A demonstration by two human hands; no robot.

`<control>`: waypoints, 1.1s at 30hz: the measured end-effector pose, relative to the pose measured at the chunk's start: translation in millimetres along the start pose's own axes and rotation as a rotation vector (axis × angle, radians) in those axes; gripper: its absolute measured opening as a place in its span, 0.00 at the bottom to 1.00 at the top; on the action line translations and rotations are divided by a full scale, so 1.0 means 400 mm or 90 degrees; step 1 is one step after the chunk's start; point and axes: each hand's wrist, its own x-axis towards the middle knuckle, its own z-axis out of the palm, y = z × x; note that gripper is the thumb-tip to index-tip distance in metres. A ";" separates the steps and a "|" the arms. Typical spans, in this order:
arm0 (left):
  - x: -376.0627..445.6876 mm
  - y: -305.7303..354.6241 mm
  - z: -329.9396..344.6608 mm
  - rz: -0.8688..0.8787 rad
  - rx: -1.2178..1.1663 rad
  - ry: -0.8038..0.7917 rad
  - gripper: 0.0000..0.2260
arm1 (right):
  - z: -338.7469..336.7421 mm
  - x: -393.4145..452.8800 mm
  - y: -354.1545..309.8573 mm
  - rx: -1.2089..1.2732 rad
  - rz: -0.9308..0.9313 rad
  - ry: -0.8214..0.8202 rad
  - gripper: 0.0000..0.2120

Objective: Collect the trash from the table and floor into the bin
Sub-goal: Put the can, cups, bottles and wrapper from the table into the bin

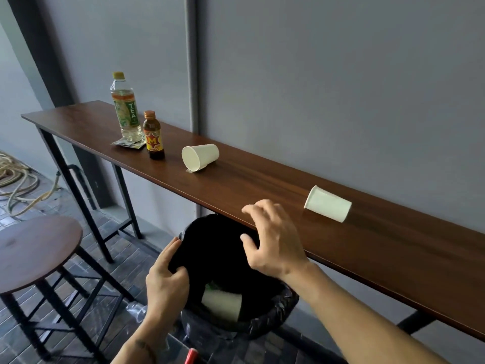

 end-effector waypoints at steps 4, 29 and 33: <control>-0.022 -0.001 -0.004 0.003 0.007 -0.007 0.29 | -0.089 0.060 0.149 -0.184 0.157 0.015 0.29; -0.096 0.020 -0.142 -0.002 -0.010 0.023 0.31 | 0.128 -0.153 -0.175 0.012 0.115 -0.367 0.26; -0.095 0.017 -0.185 -0.001 0.008 0.032 0.31 | 0.164 -0.143 -0.197 0.002 0.120 -0.384 0.28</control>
